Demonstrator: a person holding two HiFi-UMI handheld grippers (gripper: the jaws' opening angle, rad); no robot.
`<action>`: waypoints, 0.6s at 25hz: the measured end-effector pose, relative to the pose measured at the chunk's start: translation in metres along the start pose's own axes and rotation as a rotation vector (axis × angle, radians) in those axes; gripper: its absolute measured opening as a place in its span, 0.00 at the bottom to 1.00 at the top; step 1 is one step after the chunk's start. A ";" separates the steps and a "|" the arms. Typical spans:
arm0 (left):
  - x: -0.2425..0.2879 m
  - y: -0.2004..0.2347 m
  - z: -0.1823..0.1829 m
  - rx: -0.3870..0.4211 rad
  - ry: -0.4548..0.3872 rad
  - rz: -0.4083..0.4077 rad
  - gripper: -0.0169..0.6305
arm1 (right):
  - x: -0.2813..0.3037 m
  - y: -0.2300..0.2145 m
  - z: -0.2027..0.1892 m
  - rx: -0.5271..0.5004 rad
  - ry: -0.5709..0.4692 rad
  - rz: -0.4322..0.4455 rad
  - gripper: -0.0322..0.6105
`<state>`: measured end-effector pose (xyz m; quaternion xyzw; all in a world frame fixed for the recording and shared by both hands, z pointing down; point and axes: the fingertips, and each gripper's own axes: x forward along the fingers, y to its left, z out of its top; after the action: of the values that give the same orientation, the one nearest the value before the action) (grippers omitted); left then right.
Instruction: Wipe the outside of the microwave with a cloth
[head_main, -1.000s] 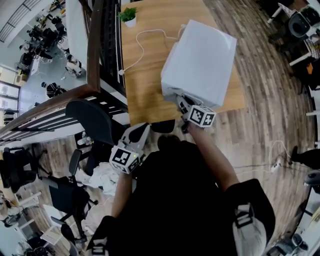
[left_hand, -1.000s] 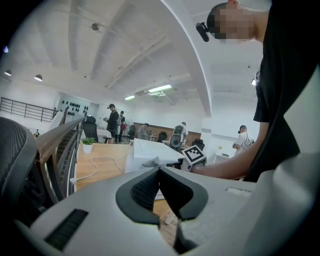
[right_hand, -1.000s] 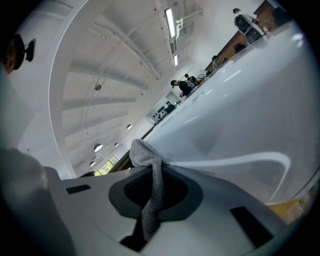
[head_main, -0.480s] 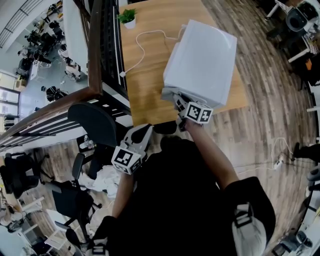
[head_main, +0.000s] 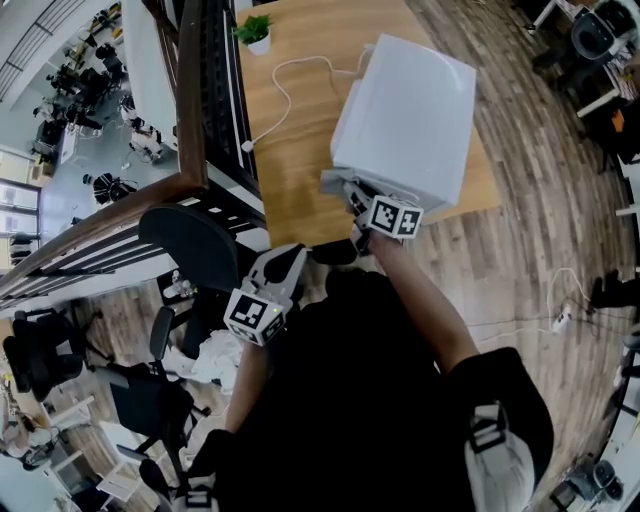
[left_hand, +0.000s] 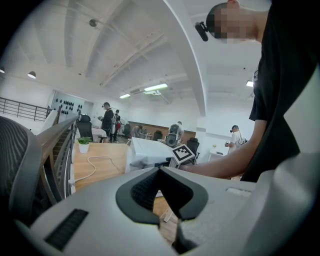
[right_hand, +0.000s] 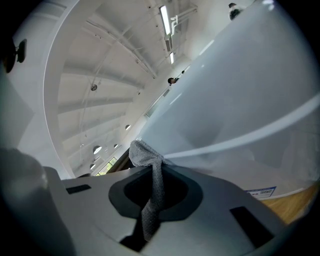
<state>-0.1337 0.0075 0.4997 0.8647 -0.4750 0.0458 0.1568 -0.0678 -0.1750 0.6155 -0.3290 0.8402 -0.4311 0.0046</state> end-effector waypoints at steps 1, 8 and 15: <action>-0.001 0.002 0.000 0.002 -0.001 0.002 0.03 | 0.001 0.000 0.000 0.001 0.001 -0.001 0.07; -0.003 0.004 -0.003 -0.005 0.014 -0.013 0.03 | 0.016 -0.002 -0.010 0.014 0.002 -0.018 0.07; -0.002 -0.005 -0.006 -0.002 0.042 -0.057 0.03 | 0.017 -0.017 -0.017 0.013 0.013 -0.047 0.07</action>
<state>-0.1306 0.0137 0.5039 0.8765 -0.4470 0.0590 0.1690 -0.0772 -0.1793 0.6431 -0.3458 0.8295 -0.4385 -0.0088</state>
